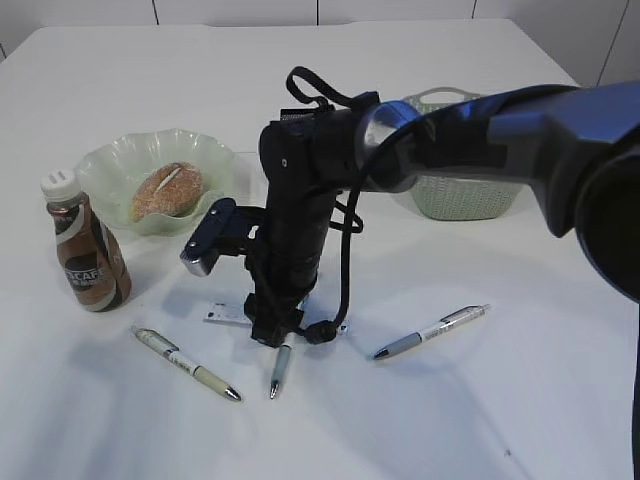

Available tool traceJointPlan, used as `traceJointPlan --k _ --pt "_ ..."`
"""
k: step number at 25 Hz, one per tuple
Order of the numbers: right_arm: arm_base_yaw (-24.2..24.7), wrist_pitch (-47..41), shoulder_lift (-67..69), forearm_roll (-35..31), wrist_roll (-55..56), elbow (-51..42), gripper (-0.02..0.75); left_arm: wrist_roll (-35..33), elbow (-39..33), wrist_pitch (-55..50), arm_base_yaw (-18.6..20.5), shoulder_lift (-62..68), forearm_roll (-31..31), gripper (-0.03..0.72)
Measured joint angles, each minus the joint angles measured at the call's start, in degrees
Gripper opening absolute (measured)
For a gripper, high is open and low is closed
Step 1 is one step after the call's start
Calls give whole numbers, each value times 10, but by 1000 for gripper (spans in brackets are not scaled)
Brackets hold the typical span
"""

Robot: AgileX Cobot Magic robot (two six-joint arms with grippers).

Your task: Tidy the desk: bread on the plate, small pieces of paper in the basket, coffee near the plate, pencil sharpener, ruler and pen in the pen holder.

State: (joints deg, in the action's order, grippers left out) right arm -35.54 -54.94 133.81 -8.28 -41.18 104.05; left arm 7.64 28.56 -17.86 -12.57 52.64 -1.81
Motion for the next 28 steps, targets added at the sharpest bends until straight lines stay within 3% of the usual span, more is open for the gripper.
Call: traceJointPlan --k 10,18,28 --pt "0 -1 5 -1 0 1 447 0 0 -1 0 0 0 310" --pt "0 -1 5 -2 0 1 300 0 0 -1 0 0 0 310" --pt "0 -23 11 -2 2 22 294 0 0 -1 0 0 0 310"
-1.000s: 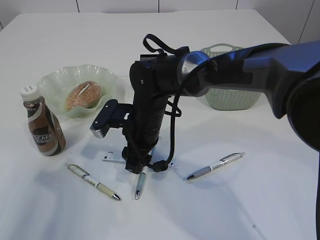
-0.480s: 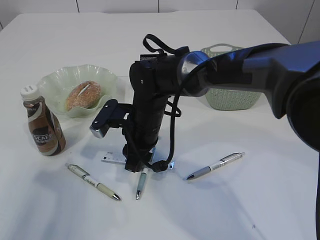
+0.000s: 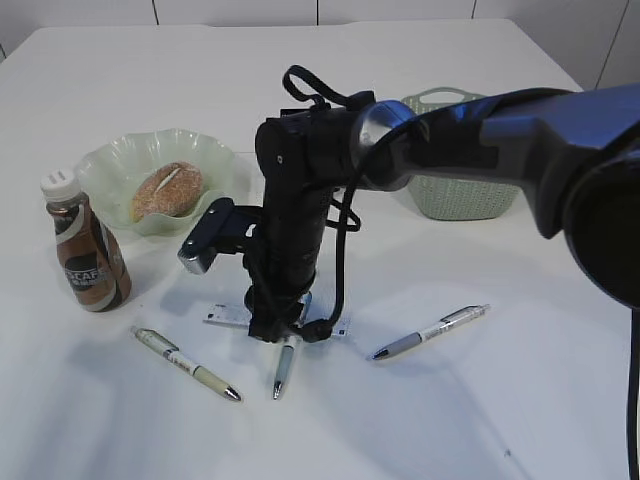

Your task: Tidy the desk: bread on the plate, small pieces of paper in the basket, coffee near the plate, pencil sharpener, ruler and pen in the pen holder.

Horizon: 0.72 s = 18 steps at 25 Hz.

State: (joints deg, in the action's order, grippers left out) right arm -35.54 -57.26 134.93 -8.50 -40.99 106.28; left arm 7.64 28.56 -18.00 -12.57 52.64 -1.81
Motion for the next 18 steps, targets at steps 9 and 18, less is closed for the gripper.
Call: traceJointPlan --k 9,18 --pt "0 -56 1 0 26 59 293 0 0 0 0 0 4 310" --pt "0 -121 1 1 54 103 293 0 0 0 0 0 4 310"
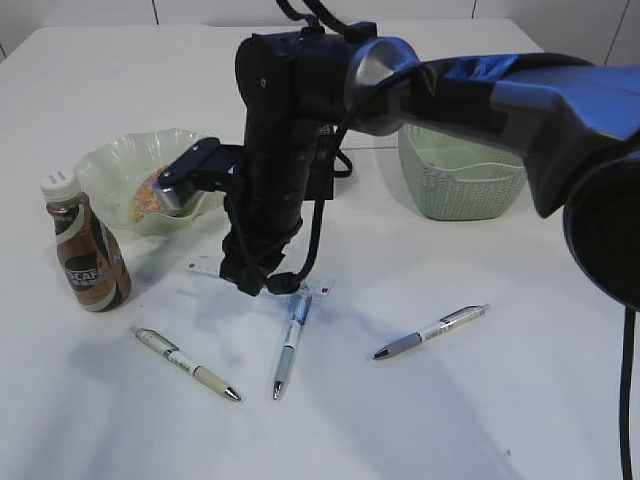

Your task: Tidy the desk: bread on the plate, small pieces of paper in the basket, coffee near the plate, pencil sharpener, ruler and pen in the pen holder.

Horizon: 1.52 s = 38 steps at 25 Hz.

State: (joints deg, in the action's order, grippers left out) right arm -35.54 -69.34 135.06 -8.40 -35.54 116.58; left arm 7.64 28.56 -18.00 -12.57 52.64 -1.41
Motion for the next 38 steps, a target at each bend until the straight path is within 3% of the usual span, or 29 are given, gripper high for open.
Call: traceJointPlan --k 6,17,28,29,38 --pt "2 -7 0 -1 40 88 293 0 0 0 0 0 0 310" --pt "39 21 0 -13 106 169 293 0 0 0 0 0 0 309" --pt "61 98 1 -56 116 210 293 0 0 5 0 0 0 305" --pt "70 151 1 -77 112 212 293 0 0 8 0 0 0 304" --pt "72 242 -5 -96 96 212 293 0 0 12 0 0 -1 304"
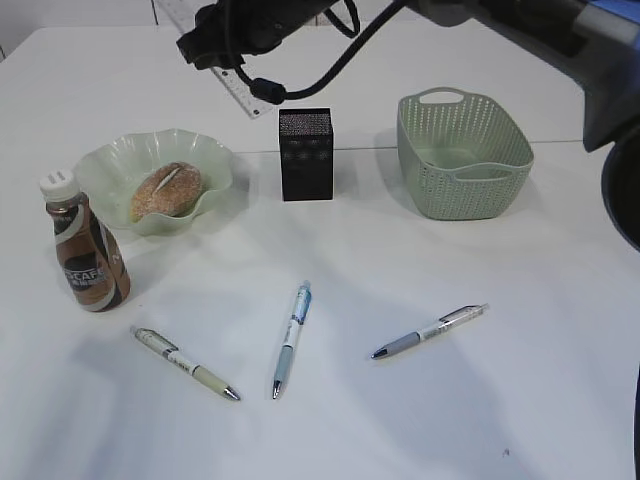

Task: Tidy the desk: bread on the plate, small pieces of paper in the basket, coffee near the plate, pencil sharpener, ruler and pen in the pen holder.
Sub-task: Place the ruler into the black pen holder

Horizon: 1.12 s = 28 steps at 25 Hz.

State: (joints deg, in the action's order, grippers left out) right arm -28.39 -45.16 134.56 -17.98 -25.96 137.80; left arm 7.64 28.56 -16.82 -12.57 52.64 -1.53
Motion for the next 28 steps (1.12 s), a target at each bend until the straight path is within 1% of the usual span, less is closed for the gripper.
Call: traceJointPlan --k 4,11,15,19,21,23,26,28 --pt "5 24 -11 2 -1 0 293 0 0 0 0 0 -2 304" --pt "19 31 -30 -4 -2 0 293 0 0 3 0 0 -2 304" --pt "31 46 -60 -55 13 0 293 0 0 14 0 0 -2 304" --pt "33 44 -70 -59 34 0 293 0 0 25 0 0 -2 304" --pt "33 13 -79 -21 94 -1 293 0 0 29 0 0 -2 304" --pt "33 5 -79 -8 105 -6 293 0 0 30 0 0 -4 303" --pt "33 9 -79 6 109 -14 293 0 0 31 0 0 -4 304" --pt "33 40 -79 16 109 -32 293 0 0 32 0 0 -4 304"
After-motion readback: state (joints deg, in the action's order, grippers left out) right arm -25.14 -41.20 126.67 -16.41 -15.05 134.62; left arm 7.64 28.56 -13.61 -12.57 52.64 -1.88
